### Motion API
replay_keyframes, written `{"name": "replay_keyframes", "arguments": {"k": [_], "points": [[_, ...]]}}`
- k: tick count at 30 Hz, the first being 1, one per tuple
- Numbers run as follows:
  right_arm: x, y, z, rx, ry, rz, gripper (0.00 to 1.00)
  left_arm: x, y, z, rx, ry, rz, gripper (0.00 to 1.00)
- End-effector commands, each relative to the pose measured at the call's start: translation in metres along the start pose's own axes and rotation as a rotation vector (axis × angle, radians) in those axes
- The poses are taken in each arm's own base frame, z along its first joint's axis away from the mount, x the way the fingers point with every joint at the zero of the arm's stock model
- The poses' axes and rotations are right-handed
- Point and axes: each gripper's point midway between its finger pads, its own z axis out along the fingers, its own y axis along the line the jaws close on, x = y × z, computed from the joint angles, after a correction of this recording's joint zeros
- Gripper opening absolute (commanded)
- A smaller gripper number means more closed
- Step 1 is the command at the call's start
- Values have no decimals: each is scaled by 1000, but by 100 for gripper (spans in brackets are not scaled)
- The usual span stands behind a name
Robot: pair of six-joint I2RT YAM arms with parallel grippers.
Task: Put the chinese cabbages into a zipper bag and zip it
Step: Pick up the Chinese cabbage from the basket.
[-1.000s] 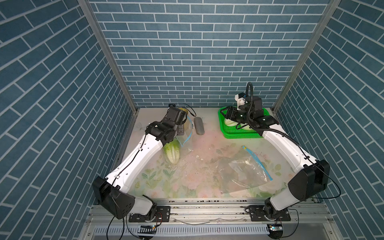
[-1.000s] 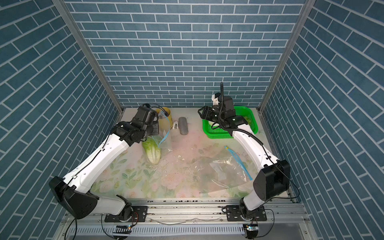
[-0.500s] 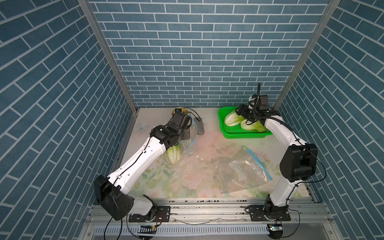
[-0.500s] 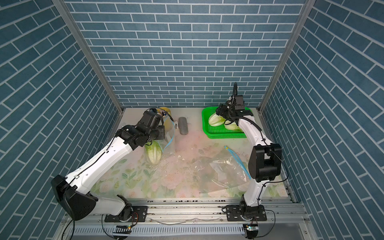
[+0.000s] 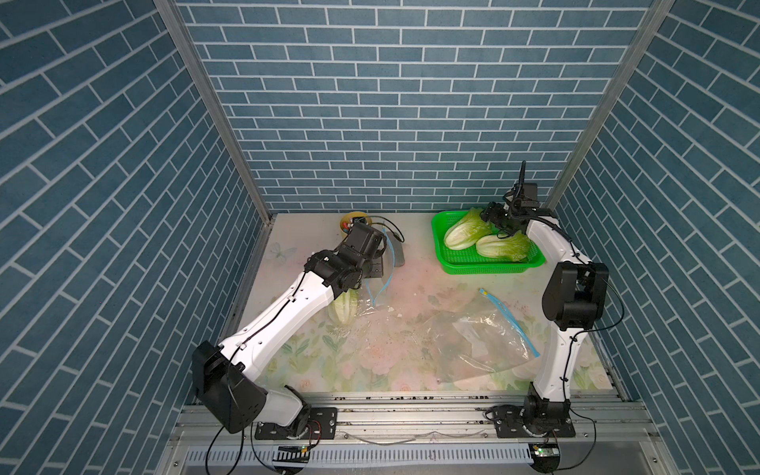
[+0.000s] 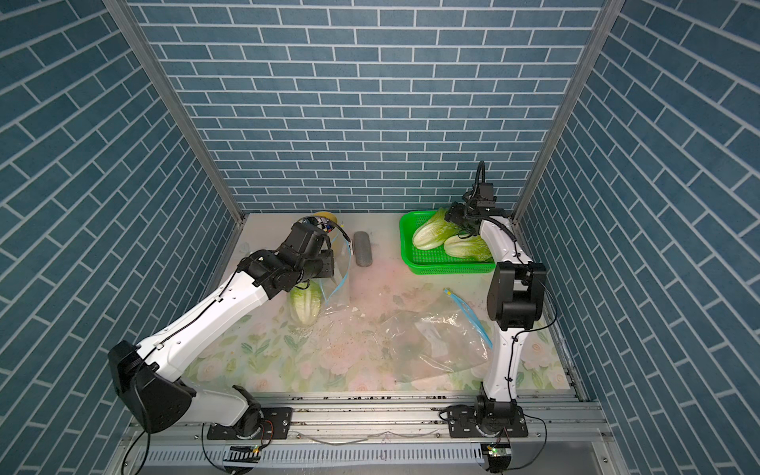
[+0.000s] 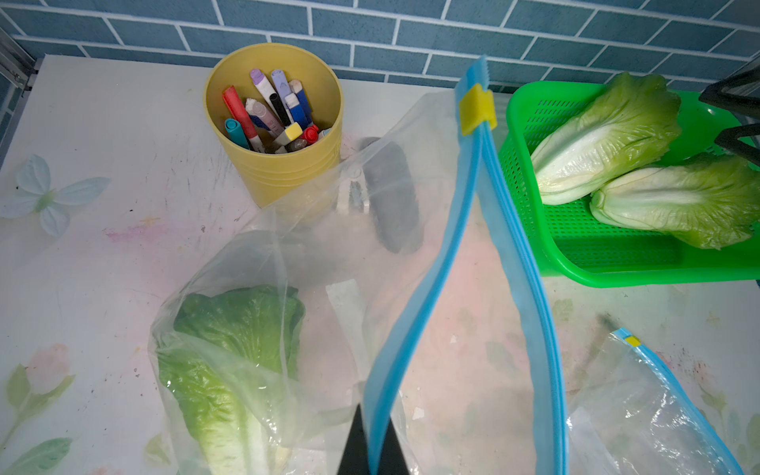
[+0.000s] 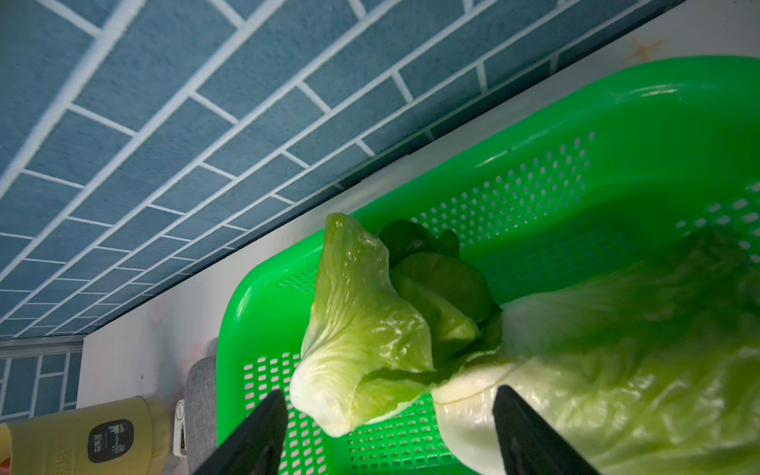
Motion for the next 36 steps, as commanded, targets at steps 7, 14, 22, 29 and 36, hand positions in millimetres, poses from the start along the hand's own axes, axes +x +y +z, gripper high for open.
{"name": "replay_keyframes", "arguments": {"k": [7, 14, 22, 29, 36], "points": [[-7, -6, 40, -15, 83, -31, 80, 5, 3, 7, -31, 11, -4, 0], [-4, 11, 58, -111, 146, -22, 79, 5, 3, 8, -36, 11, -3, 0], [16, 36, 43, -200, 202, -37, 73, 6, 2, 11, -32, 14, -8, 0], [42, 62, 15, -279, 244, -71, 67, 8, 1, 9, -26, 13, -13, 0], [65, 66, -9, -324, 242, -59, 62, 11, 3, 4, -23, 6, -18, 0]]}}
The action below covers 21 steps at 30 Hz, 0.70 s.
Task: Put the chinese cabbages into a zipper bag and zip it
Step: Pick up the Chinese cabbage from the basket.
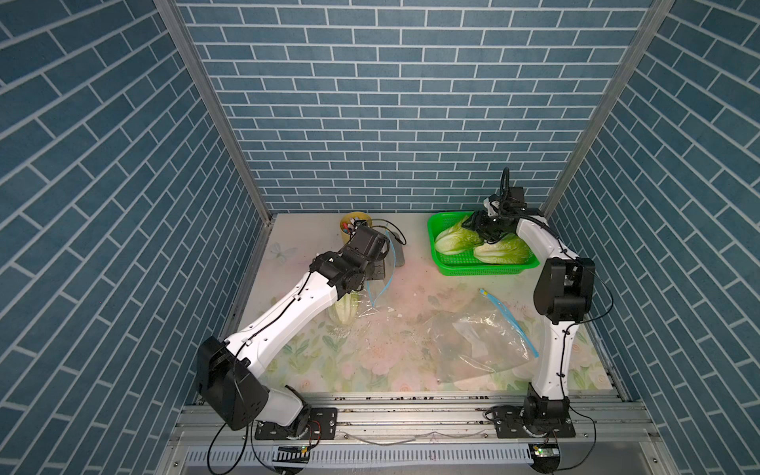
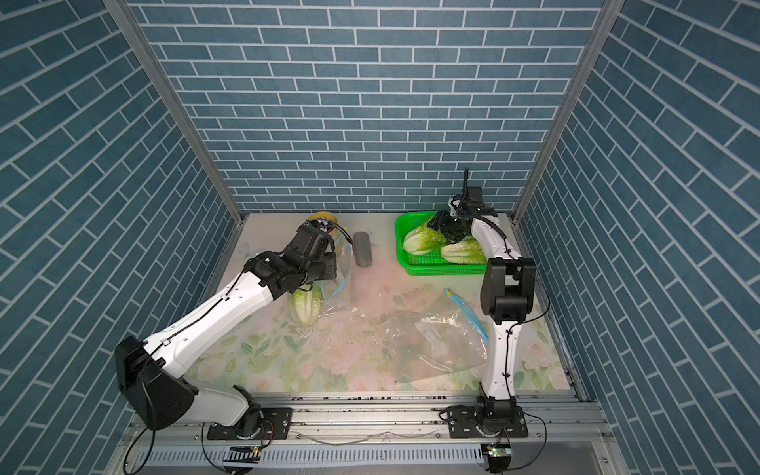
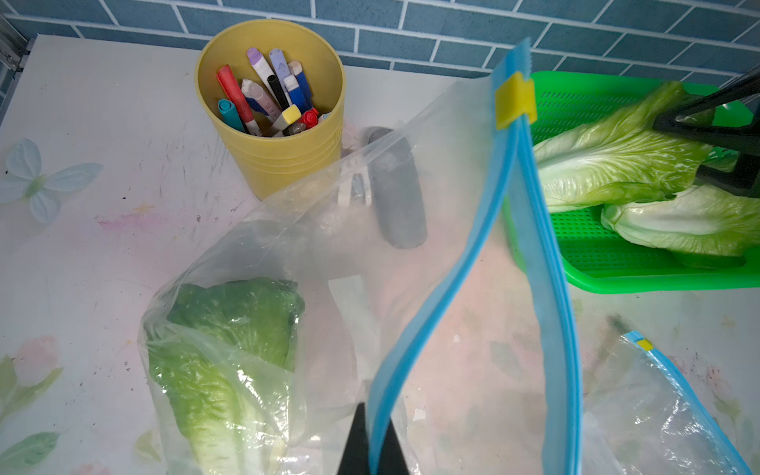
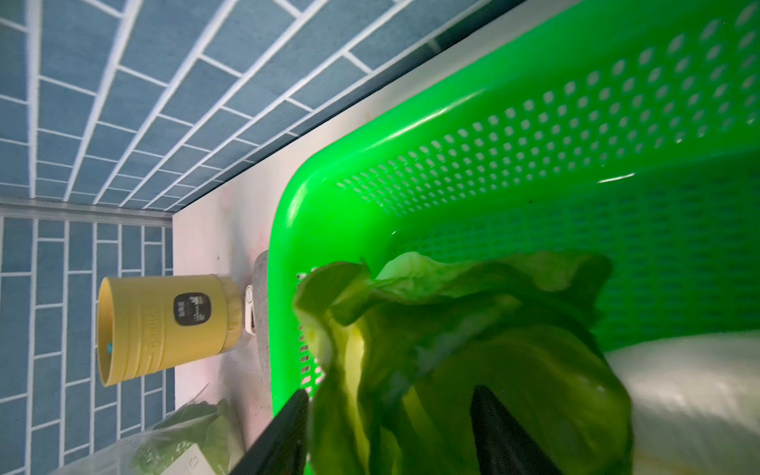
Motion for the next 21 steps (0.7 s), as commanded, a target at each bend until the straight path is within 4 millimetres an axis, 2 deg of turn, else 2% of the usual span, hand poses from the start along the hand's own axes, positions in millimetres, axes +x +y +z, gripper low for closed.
{"name": "replay_keyframes", "arguments": {"k": [1, 7, 13, 15, 18, 21], "points": [[2, 23, -14, -77, -34, -50, 61, 1, 2, -6, -2, -13, -5, 0], [8, 8, -13, -1, -24, -69, 60, 0, -1, -9, 2, -19, -7, 0], [9, 1, -1, 5, -4, -59, 59, 1, -4, -9, 3, -16, -5, 0], [10, -1, 1, 3, -3, -57, 56, -1, -5, -10, 2, -19, -3, 0], [11, 1, 2, -11, -7, -62, 40, -3, -6, -10, 3, -23, -2, 0], [10, 0, 3, -8, -5, -63, 40, -3, -7, -9, 3, -20, 2, 0]]}}
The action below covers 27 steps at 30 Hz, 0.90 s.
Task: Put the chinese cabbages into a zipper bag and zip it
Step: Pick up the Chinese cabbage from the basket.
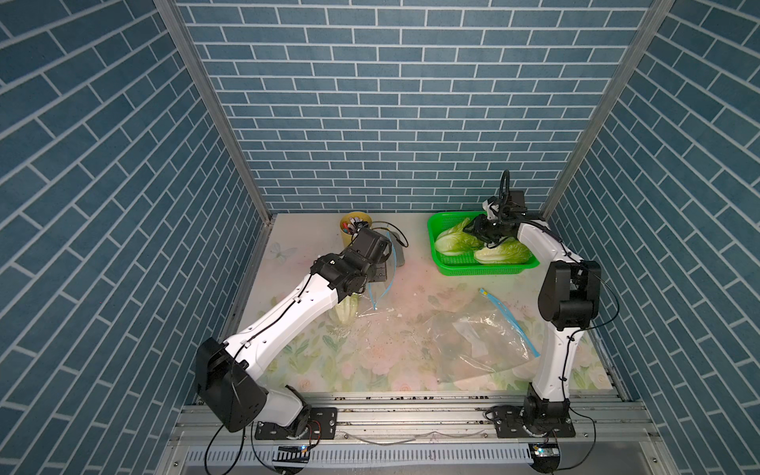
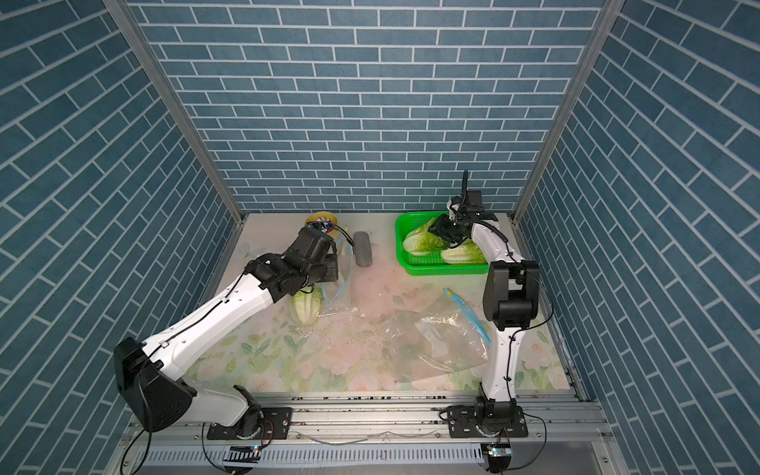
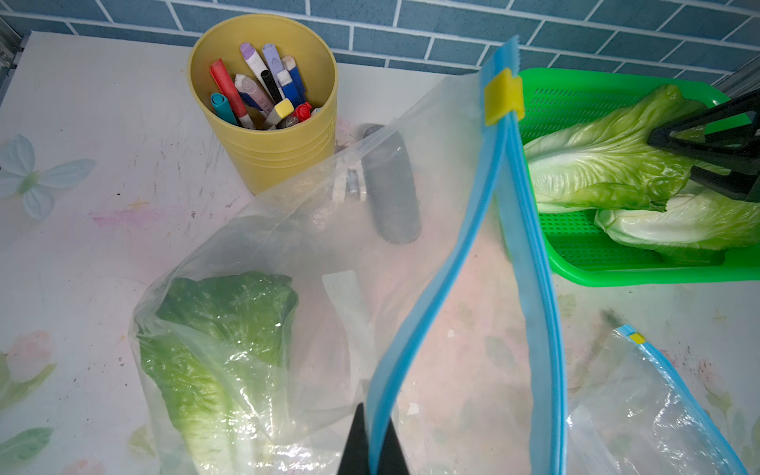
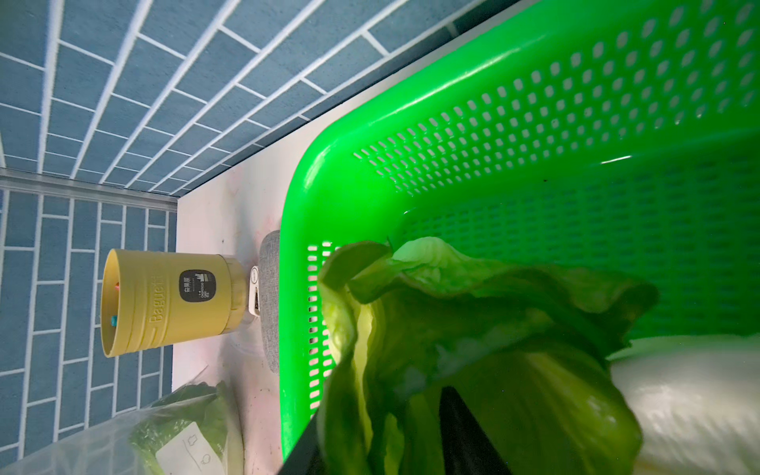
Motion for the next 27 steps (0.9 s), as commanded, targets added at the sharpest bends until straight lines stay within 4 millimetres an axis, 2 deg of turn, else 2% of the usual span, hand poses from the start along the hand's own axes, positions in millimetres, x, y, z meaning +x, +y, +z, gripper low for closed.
{"name": "replay_keyframes", "arguments": {"k": [1, 3, 5, 7, 11, 19, 27], "points": [[2, -4, 7, 0, 7, -26, 38, -5, -2, -4, -3, -12, 2, 0], [2, -3, 6, -1, 6, -29, 21, -6, -3, -5, 0, -15, 3, 0], [0, -2, 5, -3, -3, -31, 13, -7, -2, -6, -5, -18, 6, 0], [-2, 0, 2, -6, -12, -34, 12, -8, -1, -7, -9, -19, 11, 0], [-9, 12, -9, -22, -41, -48, 0, -11, -1, -12, -2, -25, 15, 0], [-25, 35, -46, -27, -151, -80, 0, -8, -3, -16, 10, 8, 57, 0], [-22, 64, -88, -11, -255, -109, 0, -3, -4, -15, 19, 22, 73, 0]]}}
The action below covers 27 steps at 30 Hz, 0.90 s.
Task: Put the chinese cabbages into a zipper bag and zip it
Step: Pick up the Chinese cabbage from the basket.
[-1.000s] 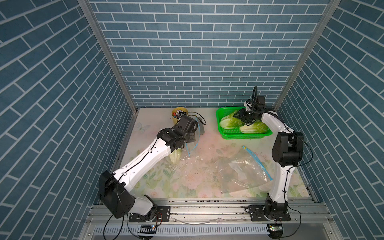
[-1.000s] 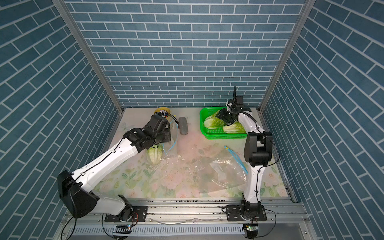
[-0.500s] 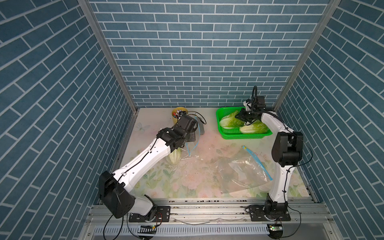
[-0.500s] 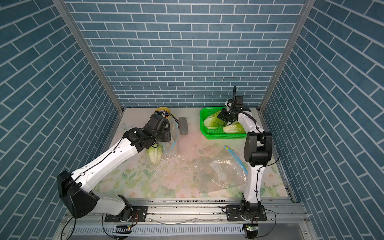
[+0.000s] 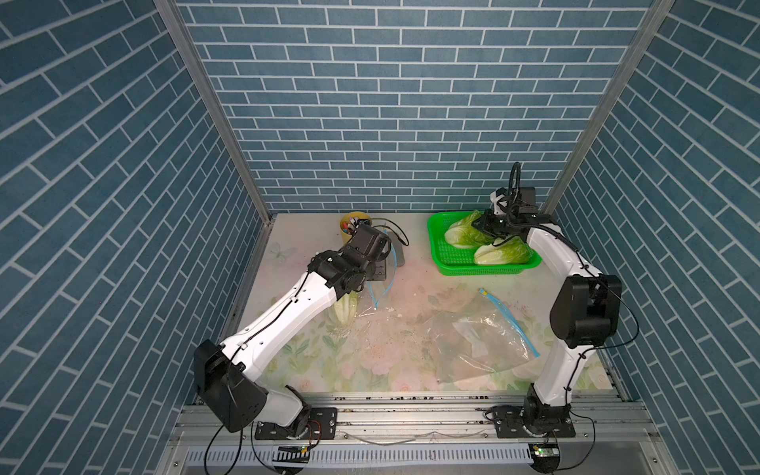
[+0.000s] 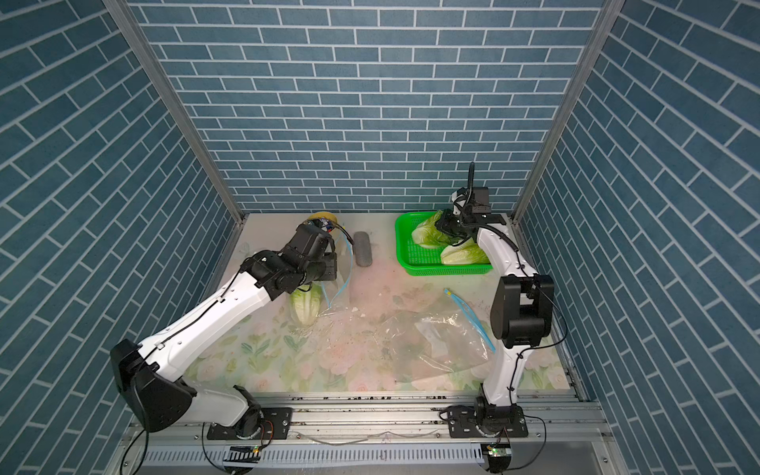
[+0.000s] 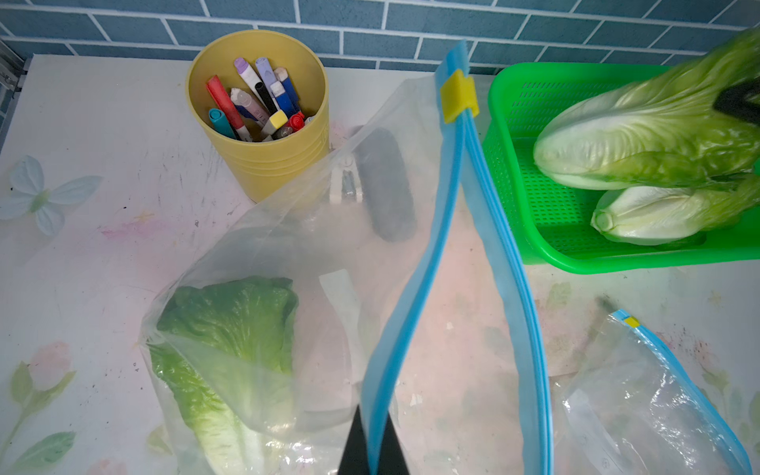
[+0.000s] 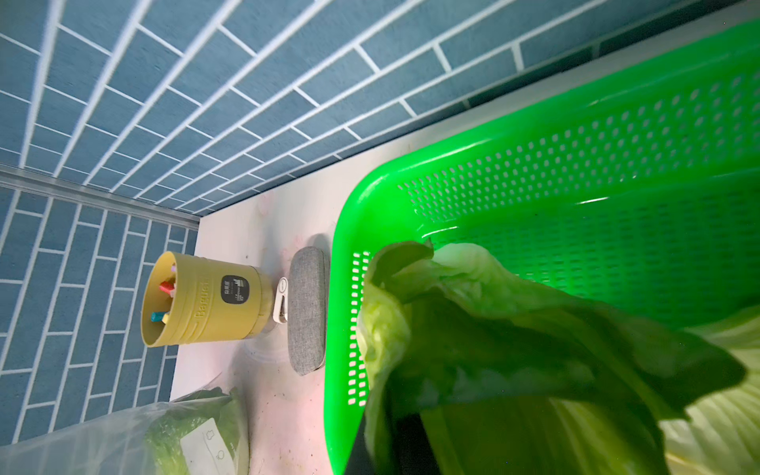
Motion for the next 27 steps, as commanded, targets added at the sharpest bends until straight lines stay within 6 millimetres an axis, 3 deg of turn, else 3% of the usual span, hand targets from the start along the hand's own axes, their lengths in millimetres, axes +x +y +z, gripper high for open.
{"name": "replay_keyframes", "arguments": {"k": [1, 10, 18, 27], "points": [[-17, 30, -30, -17, -105, -33, 0, 2, -2, -4, 7, 11, 26, 0], [5, 76, -80, -49, -157, -99, 0, 5, -9, 3, 37, 24, 49, 0], [48, 133, -129, -176, -150, -166, 0, 4, -17, 9, 66, 26, 42, 0], [88, 179, -173, -351, -103, -231, 0, 3, -24, 13, 90, 27, 7, 0]]}}
